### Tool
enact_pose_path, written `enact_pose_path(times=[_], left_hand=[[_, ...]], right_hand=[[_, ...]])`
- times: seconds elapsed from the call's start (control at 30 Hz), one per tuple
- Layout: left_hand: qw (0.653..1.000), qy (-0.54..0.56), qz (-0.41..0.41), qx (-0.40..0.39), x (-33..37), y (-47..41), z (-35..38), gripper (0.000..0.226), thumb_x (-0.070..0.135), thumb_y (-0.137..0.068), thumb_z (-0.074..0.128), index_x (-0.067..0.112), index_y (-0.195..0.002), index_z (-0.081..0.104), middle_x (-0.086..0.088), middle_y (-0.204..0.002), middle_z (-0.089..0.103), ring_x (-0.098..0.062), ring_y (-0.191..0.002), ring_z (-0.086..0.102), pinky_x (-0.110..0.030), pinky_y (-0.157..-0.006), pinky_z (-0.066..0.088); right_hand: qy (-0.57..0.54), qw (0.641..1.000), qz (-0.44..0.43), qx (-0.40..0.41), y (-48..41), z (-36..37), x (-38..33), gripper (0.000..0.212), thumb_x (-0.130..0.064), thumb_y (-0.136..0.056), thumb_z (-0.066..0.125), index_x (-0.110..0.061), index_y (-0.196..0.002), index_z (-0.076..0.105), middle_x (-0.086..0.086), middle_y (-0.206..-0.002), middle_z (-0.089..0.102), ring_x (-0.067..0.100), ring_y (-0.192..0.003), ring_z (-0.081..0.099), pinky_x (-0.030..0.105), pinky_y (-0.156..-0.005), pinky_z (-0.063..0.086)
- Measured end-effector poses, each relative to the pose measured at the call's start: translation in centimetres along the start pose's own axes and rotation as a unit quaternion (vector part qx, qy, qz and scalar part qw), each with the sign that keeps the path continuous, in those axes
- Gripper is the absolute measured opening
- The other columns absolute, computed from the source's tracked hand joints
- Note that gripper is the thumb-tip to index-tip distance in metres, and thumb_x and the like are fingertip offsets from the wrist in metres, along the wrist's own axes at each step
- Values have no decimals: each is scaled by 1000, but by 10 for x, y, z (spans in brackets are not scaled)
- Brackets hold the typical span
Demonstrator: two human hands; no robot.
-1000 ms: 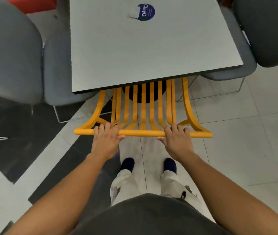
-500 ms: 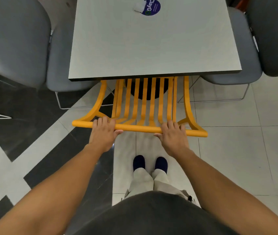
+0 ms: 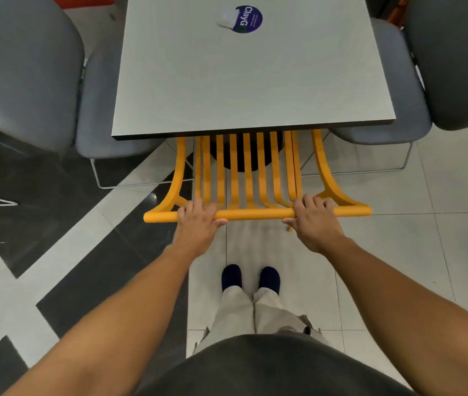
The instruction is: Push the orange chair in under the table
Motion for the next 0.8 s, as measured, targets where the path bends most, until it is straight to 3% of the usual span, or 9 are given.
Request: enact_pose_path(times=[0.27, 0.6, 0.7, 0.8], left_hand=[[1000, -4, 7, 30, -5, 5, -2, 52, 60, -92, 27, 18, -106, 55, -9, -99, 47, -26, -89, 42, -47, -85, 37], [999, -27, 1, 27, -7, 4, -1, 58, 62, -92, 21, 18, -112, 52, -10, -101, 50, -25, -89, 44, -46, -84, 39], [1000, -28, -10, 1, -6, 6, 1, 61, 65, -91, 19, 20, -115, 52, -10, -106, 52, -27, -94, 45, -47, -87, 37], [999, 2, -20, -49, -4, -2, -4, 69, 70, -87, 14, 25, -128, 47, -8, -124, 49, -29, -112, 44, -50, -98, 32]], right_hand=[[-14, 1000, -13, 15, 2, 0, -7, 50, -55, -93, 27, -13, -107, 48, 11, -105, 52, 30, -94, 48, 48, -87, 37], [-2, 1000, -12, 21, 3, -1, -10, 51, -54, -93, 23, -13, -107, 49, 11, -104, 54, 30, -92, 49, 50, -88, 37], [-2, 1000, -1, -7, 4, -1, -9, 54, -58, -92, 22, -14, -109, 49, 10, -106, 55, 29, -95, 50, 49, -89, 37], [-31, 997, 20, -60, -2, -4, -8, 67, -66, -88, 14, -16, -115, 50, 9, -113, 55, 29, -104, 49, 50, -94, 35]])
Point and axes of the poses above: each hand's wrist, its own y-axis away from the middle knuckle, its own z-axis out of the palm, x = y × z, the point moved 7 cm from there along -y, towards the middle knuckle
